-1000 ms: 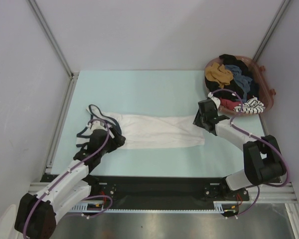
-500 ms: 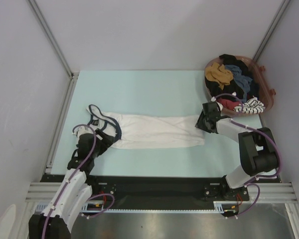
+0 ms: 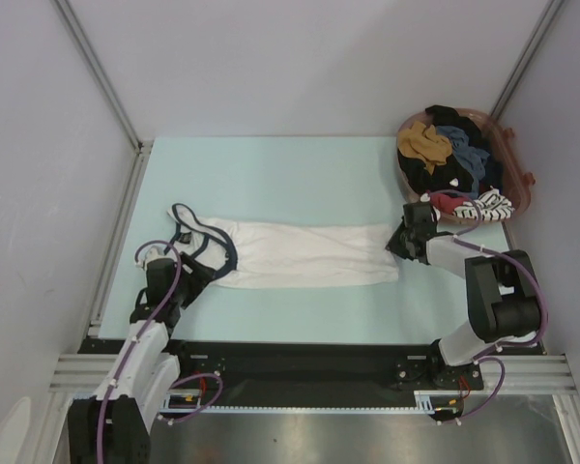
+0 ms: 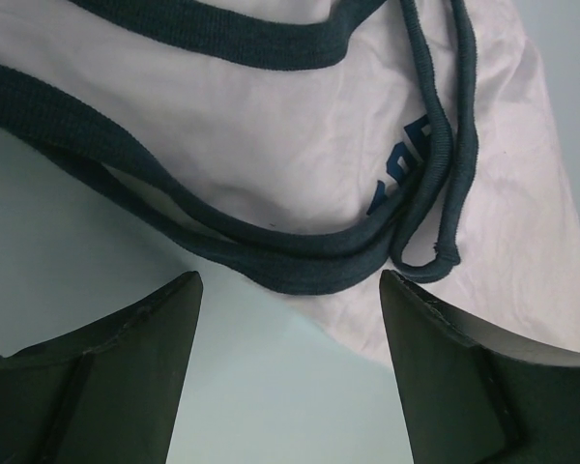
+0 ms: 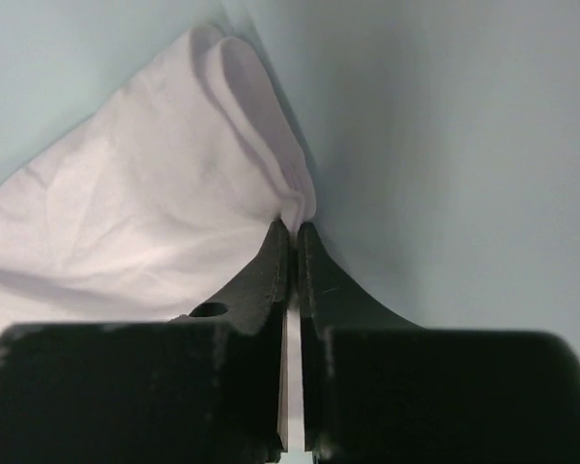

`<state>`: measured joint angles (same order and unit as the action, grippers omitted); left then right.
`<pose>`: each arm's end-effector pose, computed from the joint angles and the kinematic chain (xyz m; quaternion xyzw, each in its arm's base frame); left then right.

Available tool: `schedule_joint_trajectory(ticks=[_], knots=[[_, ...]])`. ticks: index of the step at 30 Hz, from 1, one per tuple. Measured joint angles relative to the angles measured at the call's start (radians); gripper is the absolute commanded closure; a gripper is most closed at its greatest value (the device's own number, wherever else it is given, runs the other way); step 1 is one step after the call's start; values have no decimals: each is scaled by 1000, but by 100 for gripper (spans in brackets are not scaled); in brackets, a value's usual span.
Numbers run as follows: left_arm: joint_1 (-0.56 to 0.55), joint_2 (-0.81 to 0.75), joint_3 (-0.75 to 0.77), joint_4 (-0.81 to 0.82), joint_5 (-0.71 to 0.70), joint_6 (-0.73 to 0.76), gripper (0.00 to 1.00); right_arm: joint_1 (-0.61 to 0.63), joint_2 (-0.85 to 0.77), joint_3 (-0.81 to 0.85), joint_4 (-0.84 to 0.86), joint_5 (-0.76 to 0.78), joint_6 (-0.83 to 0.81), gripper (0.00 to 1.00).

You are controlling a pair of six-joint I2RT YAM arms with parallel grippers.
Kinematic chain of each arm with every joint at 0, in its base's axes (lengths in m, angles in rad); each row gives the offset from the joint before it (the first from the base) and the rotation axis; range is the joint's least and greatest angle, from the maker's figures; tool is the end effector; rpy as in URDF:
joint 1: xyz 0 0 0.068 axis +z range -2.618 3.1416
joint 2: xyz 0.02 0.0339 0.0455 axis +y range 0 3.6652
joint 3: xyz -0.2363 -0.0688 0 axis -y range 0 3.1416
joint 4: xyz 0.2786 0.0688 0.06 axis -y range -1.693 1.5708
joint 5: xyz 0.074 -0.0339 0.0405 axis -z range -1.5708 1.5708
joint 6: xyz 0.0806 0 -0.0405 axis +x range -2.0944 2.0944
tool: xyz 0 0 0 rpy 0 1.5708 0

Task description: Fold and stack the tank tops

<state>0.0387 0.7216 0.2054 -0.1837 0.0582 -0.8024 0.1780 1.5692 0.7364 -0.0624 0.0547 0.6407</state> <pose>0.2327 0.0043 0.0848 -0.3588 0.8323 -0.1816 0.3814 0.3433 0.0573 0.0635 0.2251 0.9159 0.1082 0.3142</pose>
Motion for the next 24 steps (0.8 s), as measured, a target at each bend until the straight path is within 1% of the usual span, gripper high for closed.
schedule_joint_trajectory(ticks=[4, 8, 11, 13, 15, 17, 18, 19, 20, 21, 23, 24], knots=[[2, 46, -10, 60, 2, -11, 21, -17, -42, -28, -20, 0, 3, 100], [3, 105, -14, 142, 1, -52, 21, -19, -74, -47, -30, 0, 3, 100], [3, 163, -15, 216, -7, -90, 21, -19, -102, -68, -32, -2, 13, 100], [3, 228, -12, 282, -13, -116, 22, -19, -122, -87, -33, -4, 19, 100], [4, 326, 18, 343, -26, -135, 22, -19, -145, -106, -37, -8, 24, 100], [9, 457, 81, 405, -33, -144, 23, -18, -169, -122, -41, -13, 30, 100], [13, 536, 124, 438, -30, -151, 31, -13, -177, -127, -44, -15, 32, 100], [23, 589, 164, 462, -28, -155, 37, -8, -182, -130, -47, -14, 34, 100], [32, 671, 212, 479, -25, -158, 40, 0, -184, -133, -48, -11, 41, 100], [41, 749, 261, 518, -14, -166, 39, 14, -185, -135, -52, -9, 48, 100], [50, 867, 370, 531, 1, -167, 41, 47, -185, -143, -59, -1, 71, 100], [52, 910, 417, 529, 6, -169, 39, 66, -185, -146, -69, 3, 86, 100]])
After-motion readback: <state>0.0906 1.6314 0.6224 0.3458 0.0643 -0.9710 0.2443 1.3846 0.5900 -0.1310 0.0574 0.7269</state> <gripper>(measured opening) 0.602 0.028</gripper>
